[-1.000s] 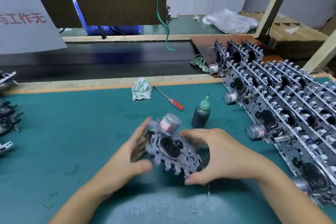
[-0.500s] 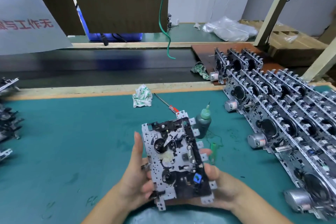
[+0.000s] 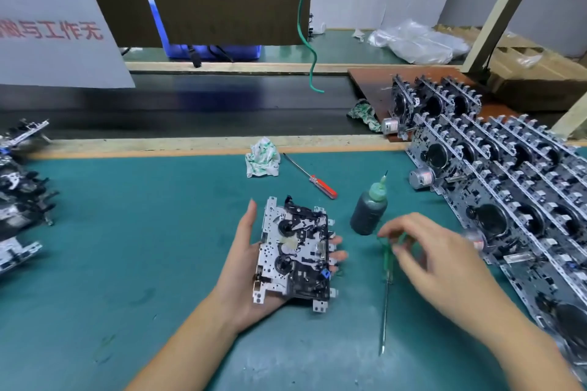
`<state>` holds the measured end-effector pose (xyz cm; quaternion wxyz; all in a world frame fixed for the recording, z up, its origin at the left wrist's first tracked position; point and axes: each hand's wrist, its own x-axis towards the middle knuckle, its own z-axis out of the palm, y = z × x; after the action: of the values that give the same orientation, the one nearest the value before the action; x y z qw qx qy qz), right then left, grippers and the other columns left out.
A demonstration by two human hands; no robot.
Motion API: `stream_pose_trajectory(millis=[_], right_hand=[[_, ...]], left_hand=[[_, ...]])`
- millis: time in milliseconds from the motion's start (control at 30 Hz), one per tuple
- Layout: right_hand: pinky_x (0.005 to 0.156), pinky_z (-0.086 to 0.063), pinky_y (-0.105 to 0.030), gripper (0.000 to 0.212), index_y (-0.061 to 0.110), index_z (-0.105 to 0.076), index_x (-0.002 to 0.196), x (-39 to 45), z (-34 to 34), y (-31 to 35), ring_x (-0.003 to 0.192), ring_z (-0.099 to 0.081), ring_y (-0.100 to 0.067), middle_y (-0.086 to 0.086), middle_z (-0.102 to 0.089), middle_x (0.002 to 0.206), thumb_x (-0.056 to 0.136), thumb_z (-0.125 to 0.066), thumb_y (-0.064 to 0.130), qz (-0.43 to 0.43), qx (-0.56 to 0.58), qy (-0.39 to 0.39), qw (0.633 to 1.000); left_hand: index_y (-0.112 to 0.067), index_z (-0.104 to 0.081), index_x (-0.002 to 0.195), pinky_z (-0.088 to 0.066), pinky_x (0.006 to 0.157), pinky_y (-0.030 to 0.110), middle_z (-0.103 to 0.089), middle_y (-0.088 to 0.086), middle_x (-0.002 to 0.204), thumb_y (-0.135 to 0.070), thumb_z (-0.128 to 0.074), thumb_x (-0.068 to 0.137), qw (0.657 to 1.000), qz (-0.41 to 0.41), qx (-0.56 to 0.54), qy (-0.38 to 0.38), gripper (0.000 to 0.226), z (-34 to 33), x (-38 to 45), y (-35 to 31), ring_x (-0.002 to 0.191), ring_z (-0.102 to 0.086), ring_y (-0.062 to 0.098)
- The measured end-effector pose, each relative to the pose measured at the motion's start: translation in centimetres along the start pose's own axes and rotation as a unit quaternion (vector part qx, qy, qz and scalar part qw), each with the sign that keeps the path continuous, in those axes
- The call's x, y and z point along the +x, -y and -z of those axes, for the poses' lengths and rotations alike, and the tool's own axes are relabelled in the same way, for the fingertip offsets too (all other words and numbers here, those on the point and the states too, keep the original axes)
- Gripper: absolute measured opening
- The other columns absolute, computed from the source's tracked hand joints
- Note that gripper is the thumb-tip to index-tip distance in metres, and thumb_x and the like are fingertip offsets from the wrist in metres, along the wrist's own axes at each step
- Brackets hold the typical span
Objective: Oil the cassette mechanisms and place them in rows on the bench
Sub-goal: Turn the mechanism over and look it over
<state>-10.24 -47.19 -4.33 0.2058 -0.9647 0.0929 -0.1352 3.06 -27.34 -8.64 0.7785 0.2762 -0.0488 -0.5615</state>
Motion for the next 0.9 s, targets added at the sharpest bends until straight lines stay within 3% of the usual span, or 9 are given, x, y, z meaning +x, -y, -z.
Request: stream_pose_trajectory(millis=[100,233,300,367,433,500,600,733,900], right_hand=[[0.097,-0.028,-0.015,0.041,0.039,-0.053,0.1,-0.9,0.1,-0.1,0.108,-0.038,0.003,0.028,-0.042,0.109,0.072,-0.048,0.008,0.104,-0.074,0.214,0.968],[0.088,-0.025,-0.016,0.014,0.034,-0.052,0.077,-0.8,-0.6,0.4,0.087,-0.041,0.001,0.022,-0.046,0.082,0.067,-0.057,0.025,0.162,-0.135,0.204,0.956],[0.089,-0.022,-0.013,0.007,0.034,-0.053,0.08,0.5,-0.1,0.3,0.088,-0.037,0.005,0.024,-0.045,0.078,0.078,-0.055,0.027,0.179,-0.16,0.223,0.945],[0.087,-0.027,-0.011,0.016,0.033,-0.054,0.081,1.8,0.5,0.3,0.088,-0.043,0.007,0.022,-0.052,0.078,0.089,-0.052,0.019,0.13,-0.043,0.293,0.946],[0.076,-0.039,-0.013,0.023,0.025,-0.056,0.085,2.8,0.8,1.1,0.074,-0.054,0.002,0.008,-0.057,0.071,0.097,-0.046,0.008,0.051,0.193,0.315,0.928],[0.054,-0.037,-0.014,0.02,0.013,-0.056,0.091,3.2,0.3,1.7,0.05,-0.04,-0.002,0.007,-0.041,0.059,0.102,-0.039,0.015,-0.018,0.356,0.306,0.883],[0.039,-0.022,-0.014,0.032,0.018,-0.056,0.078,3.4,-1.0,2.1,0.043,-0.019,-0.006,0.009,-0.027,0.054,0.093,-0.039,0.04,-0.08,0.417,0.316,0.849],[0.036,-0.025,-0.016,0.032,0.014,-0.049,0.064,2.9,-2.1,2.3,0.038,-0.026,-0.007,0.004,-0.033,0.047,0.089,-0.046,0.034,-0.133,0.482,0.349,0.793],[0.036,-0.015,-0.013,0.04,0.019,-0.056,0.058,2.5,-3.0,2.7,0.036,-0.016,-0.006,0.005,-0.028,0.041,0.087,-0.046,0.045,-0.171,0.451,0.369,0.794]], left_hand=[[0.003,-0.057,0.127,-0.039,0.104,0.05,-0.049,0.03,0.134,-0.071,-0.049,0.073,1.0,0.002,-0.012,-0.026,0.092,0.1,0.3,0.0,0.119,-0.054,0.043],[0.002,-0.061,0.122,-0.045,0.098,0.048,-0.049,0.029,0.134,-0.07,-0.038,0.079,0.999,0.002,-0.023,-0.046,0.087,0.1,0.5,0.2,0.112,-0.059,0.04],[0.002,-0.061,0.122,-0.044,0.097,0.049,-0.048,0.028,0.134,-0.069,-0.035,0.083,0.999,-0.001,-0.021,-0.05,0.086,0.1,0.4,0.2,0.11,-0.06,0.04],[0.002,-0.062,0.121,-0.043,0.099,0.049,-0.054,0.027,0.129,-0.068,-0.031,0.086,0.999,-0.001,-0.014,-0.049,0.084,0.3,0.4,0.3,0.108,-0.061,0.039],[0.0,-0.066,0.117,-0.044,0.098,0.048,-0.06,0.024,0.122,-0.066,-0.03,0.088,0.999,-0.003,-0.012,-0.05,0.08,0.7,0.5,0.4,0.106,-0.062,0.036],[-0.004,-0.069,0.114,-0.042,0.102,0.047,-0.062,0.02,0.124,-0.064,-0.03,0.09,0.998,-0.005,0.0,-0.057,0.075,0.9,0.7,0.4,0.108,-0.063,0.033],[-0.004,-0.068,0.116,-0.037,0.107,0.045,-0.058,0.019,0.129,-0.062,-0.035,0.089,0.998,0.001,0.0,-0.061,0.071,1.0,0.7,0.3,0.113,-0.06,0.031],[-0.002,-0.065,0.12,-0.042,0.103,0.044,-0.057,0.023,0.129,-0.063,-0.033,0.09,0.998,0.011,0.016,-0.061,0.075,1.0,0.7,0.2,0.114,-0.059,0.032],[-0.003,-0.067,0.117,-0.045,0.1,0.042,-0.059,0.022,0.127,-0.064,-0.032,0.09,0.997,0.022,0.018,-0.065,0.075,1.0,0.8,0.2,0.114,-0.06,0.032]])
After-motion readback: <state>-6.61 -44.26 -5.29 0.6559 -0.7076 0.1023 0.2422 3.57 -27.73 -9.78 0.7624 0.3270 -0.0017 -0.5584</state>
